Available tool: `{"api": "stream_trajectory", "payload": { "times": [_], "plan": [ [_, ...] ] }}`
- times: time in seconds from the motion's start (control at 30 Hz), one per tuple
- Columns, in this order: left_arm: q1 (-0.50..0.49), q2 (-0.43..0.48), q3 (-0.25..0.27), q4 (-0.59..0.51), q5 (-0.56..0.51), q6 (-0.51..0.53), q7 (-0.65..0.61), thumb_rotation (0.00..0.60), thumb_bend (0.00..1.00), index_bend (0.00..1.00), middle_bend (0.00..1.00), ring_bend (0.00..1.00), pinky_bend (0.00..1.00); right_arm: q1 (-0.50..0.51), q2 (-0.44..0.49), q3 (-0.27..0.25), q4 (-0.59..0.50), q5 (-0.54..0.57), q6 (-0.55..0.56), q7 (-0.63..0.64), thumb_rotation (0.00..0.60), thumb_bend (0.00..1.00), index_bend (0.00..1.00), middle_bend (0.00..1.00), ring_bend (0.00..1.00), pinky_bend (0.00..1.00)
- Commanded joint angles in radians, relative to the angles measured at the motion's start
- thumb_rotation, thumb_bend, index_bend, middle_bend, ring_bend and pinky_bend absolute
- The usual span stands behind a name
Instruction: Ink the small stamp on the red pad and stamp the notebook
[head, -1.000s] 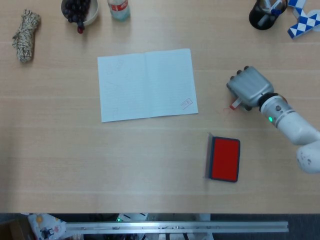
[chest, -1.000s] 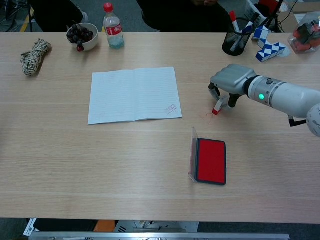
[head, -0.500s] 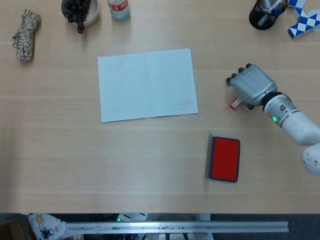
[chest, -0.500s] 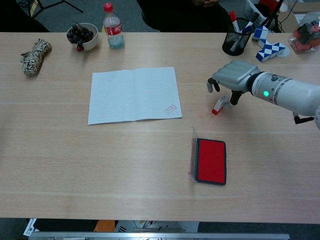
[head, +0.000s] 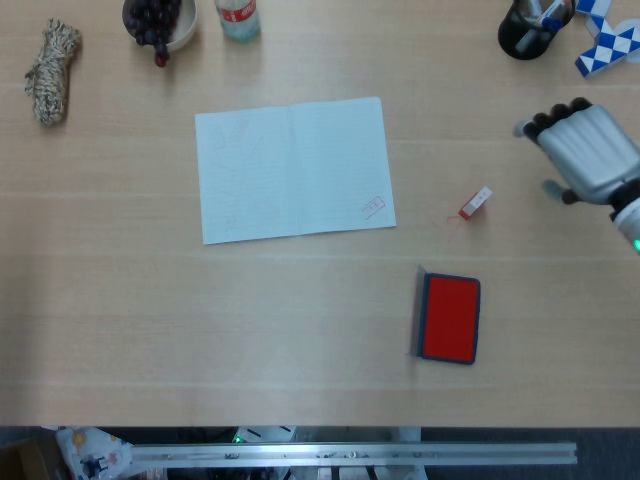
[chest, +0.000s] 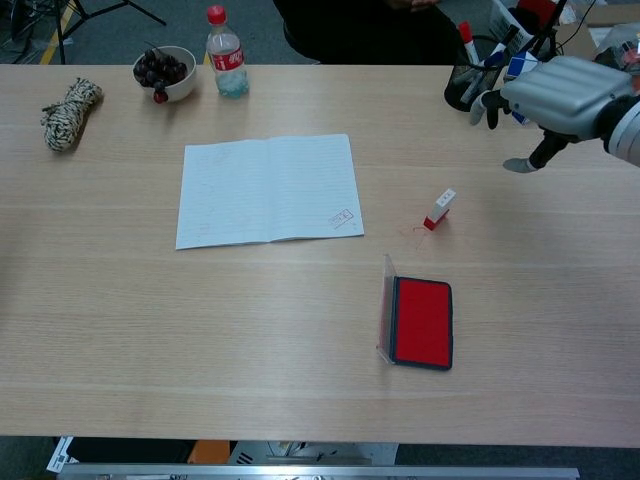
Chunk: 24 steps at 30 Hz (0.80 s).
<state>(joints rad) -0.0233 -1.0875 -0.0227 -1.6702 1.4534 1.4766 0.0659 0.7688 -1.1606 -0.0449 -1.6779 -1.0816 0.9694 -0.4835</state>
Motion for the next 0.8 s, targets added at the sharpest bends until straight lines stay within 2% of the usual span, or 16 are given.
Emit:
{"api": "stream_trajectory", "payload": {
  "times": [0.03, 0.17, 0.37, 0.57, 0.8],
  "plan": [
    [-0.004, -0.012, -0.007, 0.007, 0.001, 0.006, 0.002, 0.600, 0.19, 0.13, 0.10, 0.21, 0.17, -0.080, 0.056, -0.011, -0.057, -0.009, 0.117, -0.023, 0.600, 0.27, 0.30, 0.38, 0.30, 0.30],
    [-0.010, -0.031, -0.011, 0.024, 0.021, 0.019, 0.002, 0.600, 0.19, 0.12, 0.10, 0.21, 0.17, -0.165, 0.090, -0.009, -0.102, 0.004, 0.246, -0.039, 0.600, 0.32, 0.32, 0.41, 0.31, 0.30],
    [-0.006, -0.074, -0.036, 0.054, 0.044, 0.080, -0.027, 0.600, 0.19, 0.10, 0.10, 0.20, 0.17, -0.293, 0.142, -0.018, -0.156, -0.026, 0.415, -0.026, 0.600, 0.32, 0.36, 0.42, 0.33, 0.30],
    [-0.004, -0.083, -0.043, 0.065, 0.058, 0.107, -0.051, 0.600, 0.19, 0.10, 0.10, 0.20, 0.17, -0.422, 0.191, -0.046, -0.178, -0.069, 0.535, 0.019, 0.600, 0.32, 0.36, 0.43, 0.33, 0.30],
    [-0.008, -0.069, -0.033, 0.047, 0.073, 0.099, -0.036, 0.600, 0.19, 0.10, 0.10, 0.20, 0.17, -0.521, 0.206, -0.053, -0.156, -0.133, 0.608, 0.079, 0.600, 0.32, 0.36, 0.43, 0.33, 0.30]
  ]
}}
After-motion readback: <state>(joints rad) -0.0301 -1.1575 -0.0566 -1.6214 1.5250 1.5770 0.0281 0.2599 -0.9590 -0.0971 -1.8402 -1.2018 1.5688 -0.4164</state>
